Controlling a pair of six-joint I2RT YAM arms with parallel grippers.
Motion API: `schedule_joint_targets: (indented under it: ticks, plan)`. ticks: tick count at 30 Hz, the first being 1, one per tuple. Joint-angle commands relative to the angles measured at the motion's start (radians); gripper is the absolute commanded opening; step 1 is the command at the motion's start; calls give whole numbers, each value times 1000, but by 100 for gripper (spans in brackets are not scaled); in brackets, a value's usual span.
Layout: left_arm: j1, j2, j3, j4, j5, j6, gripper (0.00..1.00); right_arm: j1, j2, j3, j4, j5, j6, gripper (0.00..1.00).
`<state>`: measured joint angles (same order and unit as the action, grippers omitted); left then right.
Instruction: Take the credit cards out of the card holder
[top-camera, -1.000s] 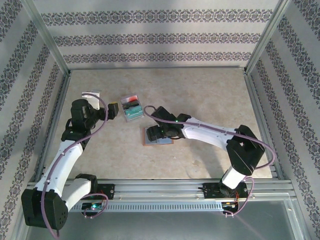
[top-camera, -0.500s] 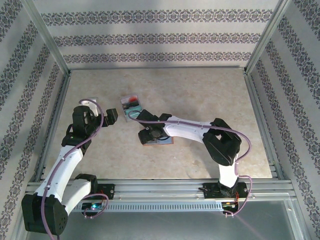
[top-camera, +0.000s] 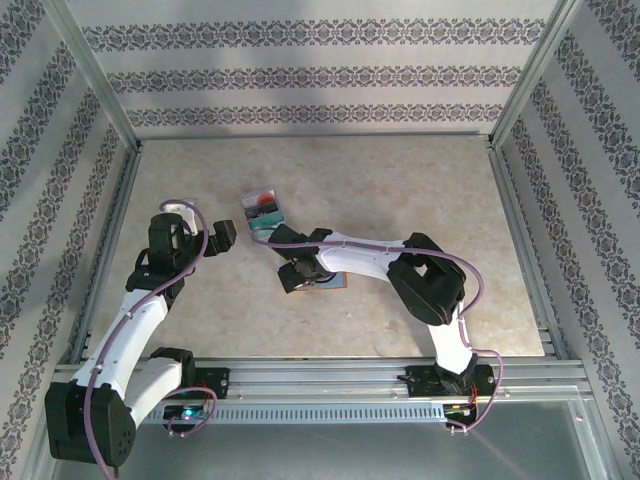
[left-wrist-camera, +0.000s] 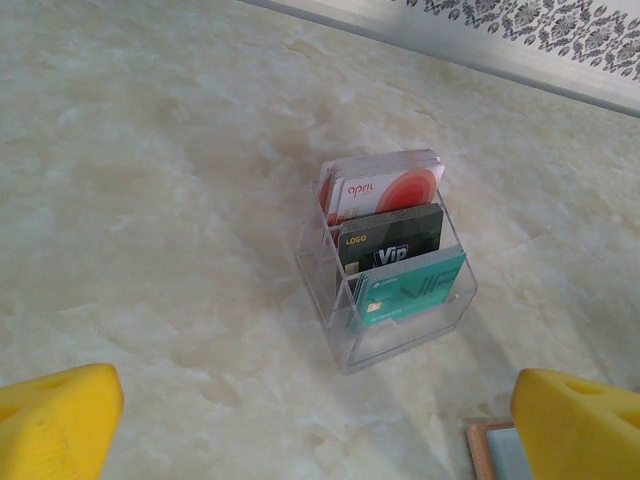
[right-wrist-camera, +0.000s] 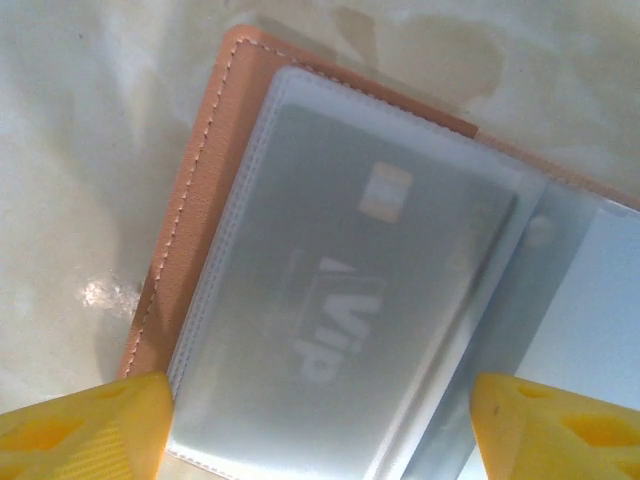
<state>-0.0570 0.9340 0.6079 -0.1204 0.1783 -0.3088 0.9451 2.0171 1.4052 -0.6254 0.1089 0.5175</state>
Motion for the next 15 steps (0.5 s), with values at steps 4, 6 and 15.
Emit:
schedule_joint_targets:
  ticks: [4,6,15]
  plan:
    - [9,-2,0,-26,-5,-19,100,3,35,17,-28,22,-4,76]
    - [9,-4,1,-30,-6,-19,100,3,38,18,-29,22,-3,72]
    - [9,-10,10,-43,-2,-19,100,2,31,17,-52,69,0,48]
